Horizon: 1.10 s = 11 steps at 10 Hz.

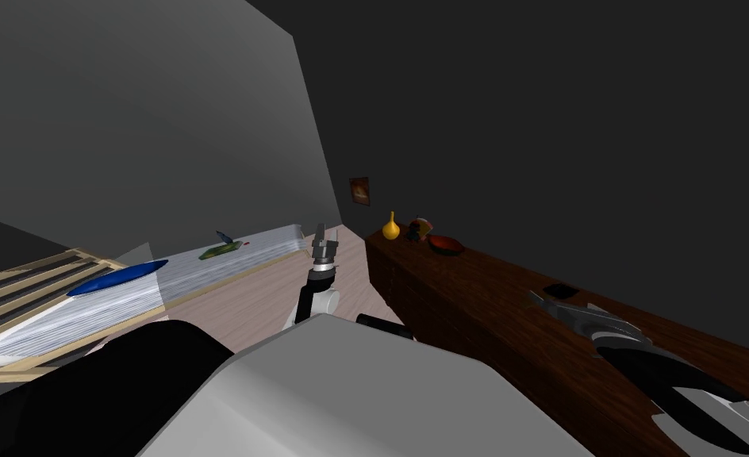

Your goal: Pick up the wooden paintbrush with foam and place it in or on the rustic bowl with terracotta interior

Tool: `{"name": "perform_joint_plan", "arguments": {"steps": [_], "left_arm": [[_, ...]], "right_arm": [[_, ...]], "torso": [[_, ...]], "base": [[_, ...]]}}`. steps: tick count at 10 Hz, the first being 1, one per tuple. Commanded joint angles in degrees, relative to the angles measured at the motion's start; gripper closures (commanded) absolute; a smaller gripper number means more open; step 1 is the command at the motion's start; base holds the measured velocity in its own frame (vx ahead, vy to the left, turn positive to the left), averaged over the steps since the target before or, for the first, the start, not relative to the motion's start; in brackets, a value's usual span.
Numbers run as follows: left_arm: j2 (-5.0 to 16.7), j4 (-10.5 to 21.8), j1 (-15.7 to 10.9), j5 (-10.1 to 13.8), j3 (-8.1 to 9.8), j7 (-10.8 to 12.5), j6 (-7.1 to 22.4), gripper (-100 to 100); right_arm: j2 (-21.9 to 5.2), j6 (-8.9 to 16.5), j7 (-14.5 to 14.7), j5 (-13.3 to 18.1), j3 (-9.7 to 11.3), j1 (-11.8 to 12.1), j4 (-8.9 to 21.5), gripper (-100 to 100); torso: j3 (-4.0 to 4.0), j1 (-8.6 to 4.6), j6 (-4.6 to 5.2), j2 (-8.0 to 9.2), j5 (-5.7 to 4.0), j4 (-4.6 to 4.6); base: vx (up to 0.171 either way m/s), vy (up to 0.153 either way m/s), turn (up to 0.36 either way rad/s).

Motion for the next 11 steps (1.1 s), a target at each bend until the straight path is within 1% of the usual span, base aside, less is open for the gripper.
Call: {"name": "perform_joint_plan", "arguments": {"steps": [1, 2, 3, 4, 8, 9, 10, 11], "left_arm": [[0.0, 0.0, 0.0, 0.0, 0.0, 0.0, 0.0, 0], [0.0, 0.0, 0.0, 0.0, 0.0, 0.0, 0.0, 0], [0.0, 0.0, 0.0, 0.0, 0.0, 0.0, 0.0, 0], [0.0, 0.0, 0.0, 0.0, 0.0, 0.0, 0.0, 0], [0.0, 0.0, 0.0, 0.0, 0.0, 0.0, 0.0, 0], [0.0, 0.0, 0.0, 0.0, 0.0, 0.0, 0.0, 0], [0.0, 0.0, 0.0, 0.0, 0.0, 0.0, 0.0, 0], [0.0, 0.0, 0.0, 0.0, 0.0, 0.0, 0.0, 0]], "right_arm": [[0.0, 0.0, 0.0, 0.0, 0.0, 0.0, 0.0, -100], [-0.2, 0.2, 0.0, 0.0, 0.0, 0.0, 0.1, 0], [-0.1, 0.1, 0.0, 0.0, 0.0, 0.0, 0.0, -100], [-0.1, 0.2, 0.0, 0.0, 0.0, 0.0, 0.0, 100], [-0.1, 0.2, -0.1, 0.0, -0.1, 0.0, 0.1, 100], [-0.2, 0.2, 0.0, 0.0, -0.1, 0.0, 0.1, 0], [-0.2, 0.2, 0.0, 0.0, -0.1, 0.0, 0.1, 100], [-0.1, 0.2, 0.0, 0.0, -0.1, 0.0, 0.1, 0]], "torso": [[0.0, 0.0, 0.0, 0.0, 0.0, 0.0], [0.05, -0.07, 0.02, 0.09, -0.03, 0.01], [0.09, -0.12, 0.02, 0.16, -0.04, 0.03], [0.11, -0.14, 0.02, 0.2, -0.04, 0.04], [0.08, -0.13, -0.02, 0.17, -0.08, 0.01], [0.08, -0.13, -0.02, 0.17, -0.08, 0.01], [0.08, -0.13, -0.02, 0.17, -0.08, 0.01], [0.08, -0.13, -0.02, 0.17, -0.08, 0.01]], "base": [[0.023, 0.017, 0.009], [0.0, 0.0, 0.0], [0.0, 0.0, 0.0], [0.0, 0.0, 0.0], [0.0, 0.0, 0.0], [0.0, 0.0, 0.0], [0.0, 0.0, 0.0], [0.0, 0.0, 0.0]]}}
